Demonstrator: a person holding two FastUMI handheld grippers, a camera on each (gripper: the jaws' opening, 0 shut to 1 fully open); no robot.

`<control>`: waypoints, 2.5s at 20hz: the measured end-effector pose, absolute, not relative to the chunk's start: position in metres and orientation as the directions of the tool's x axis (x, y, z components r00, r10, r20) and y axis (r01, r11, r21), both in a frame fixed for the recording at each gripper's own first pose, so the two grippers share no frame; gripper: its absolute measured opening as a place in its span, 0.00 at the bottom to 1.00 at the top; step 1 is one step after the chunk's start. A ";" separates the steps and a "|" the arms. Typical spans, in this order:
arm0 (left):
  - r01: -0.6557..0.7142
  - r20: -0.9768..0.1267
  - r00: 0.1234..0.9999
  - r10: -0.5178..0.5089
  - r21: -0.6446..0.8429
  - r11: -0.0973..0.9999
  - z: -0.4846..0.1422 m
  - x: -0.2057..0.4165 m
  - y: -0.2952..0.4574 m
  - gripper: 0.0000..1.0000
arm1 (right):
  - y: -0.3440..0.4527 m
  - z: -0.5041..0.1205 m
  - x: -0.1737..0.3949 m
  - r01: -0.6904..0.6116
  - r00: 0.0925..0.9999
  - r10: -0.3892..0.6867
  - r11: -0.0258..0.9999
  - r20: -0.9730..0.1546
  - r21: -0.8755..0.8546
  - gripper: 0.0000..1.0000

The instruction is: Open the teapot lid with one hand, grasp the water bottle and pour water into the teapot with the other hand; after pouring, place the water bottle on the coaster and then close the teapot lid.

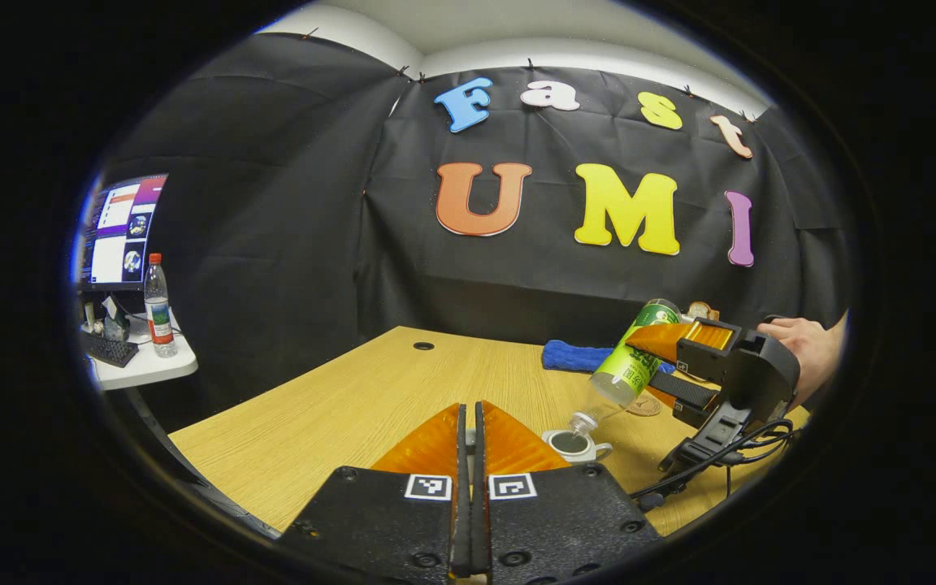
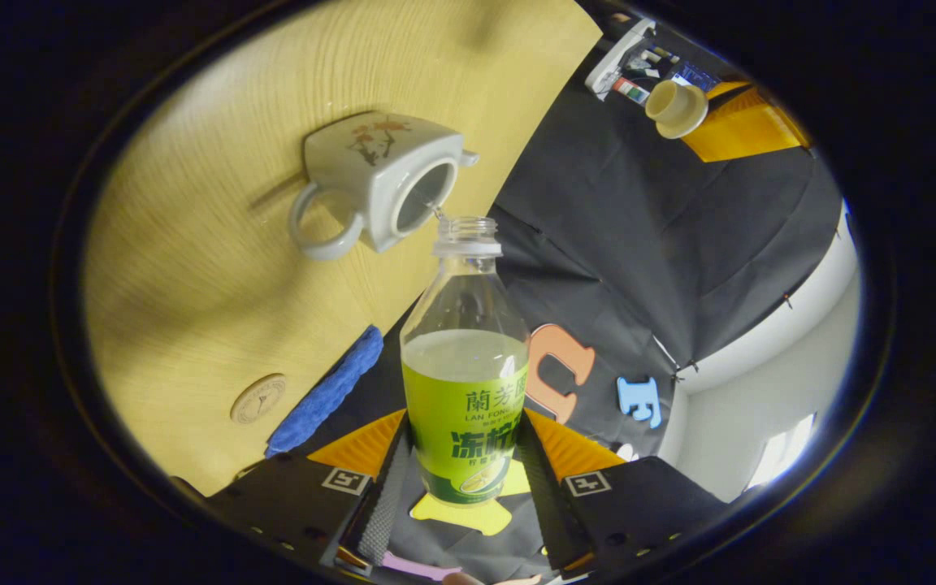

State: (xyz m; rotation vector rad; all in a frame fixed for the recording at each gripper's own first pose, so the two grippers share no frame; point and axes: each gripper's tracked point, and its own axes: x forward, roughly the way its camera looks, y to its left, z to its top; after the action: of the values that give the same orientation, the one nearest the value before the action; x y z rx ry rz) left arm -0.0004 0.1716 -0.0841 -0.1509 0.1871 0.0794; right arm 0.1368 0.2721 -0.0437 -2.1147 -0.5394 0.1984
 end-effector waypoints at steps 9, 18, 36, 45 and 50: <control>-0.093 -0.187 0.980 0.067 -0.138 0.986 -0.082 -0.001 0.171 0.02 | 0.273 -0.044 0.137 0.315 0.886 0.458 -0.487 0.069 -0.815 0.72; -0.097 -0.182 0.981 0.071 -0.140 0.985 -0.081 -0.001 0.173 0.02 | 0.271 -0.048 0.139 0.306 0.887 0.457 -0.467 0.070 -0.830 0.71; -0.048 -0.140 0.990 0.027 -0.147 0.988 -0.061 -0.005 0.156 0.02 | 0.238 -0.081 0.132 -0.461 0.871 0.445 0.589 -0.210 -0.664 0.72; -0.044 -0.150 0.989 0.020 -0.154 0.987 -0.069 -0.001 0.153 0.03 | 0.163 -0.045 0.210 -0.371 0.907 0.380 0.925 -0.179 0.086 0.71; -0.051 -0.140 0.990 0.030 -0.147 0.988 -0.067 0.000 0.155 0.02 | 0.151 -0.070 0.247 -0.301 0.933 0.306 0.952 -0.189 0.057 0.71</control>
State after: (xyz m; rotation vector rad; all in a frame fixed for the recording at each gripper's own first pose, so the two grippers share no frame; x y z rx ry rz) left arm -0.0005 0.1549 -0.0667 -0.1507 0.1379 0.0410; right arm 0.2468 0.1513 -0.0700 0.0277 0.1976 0.3104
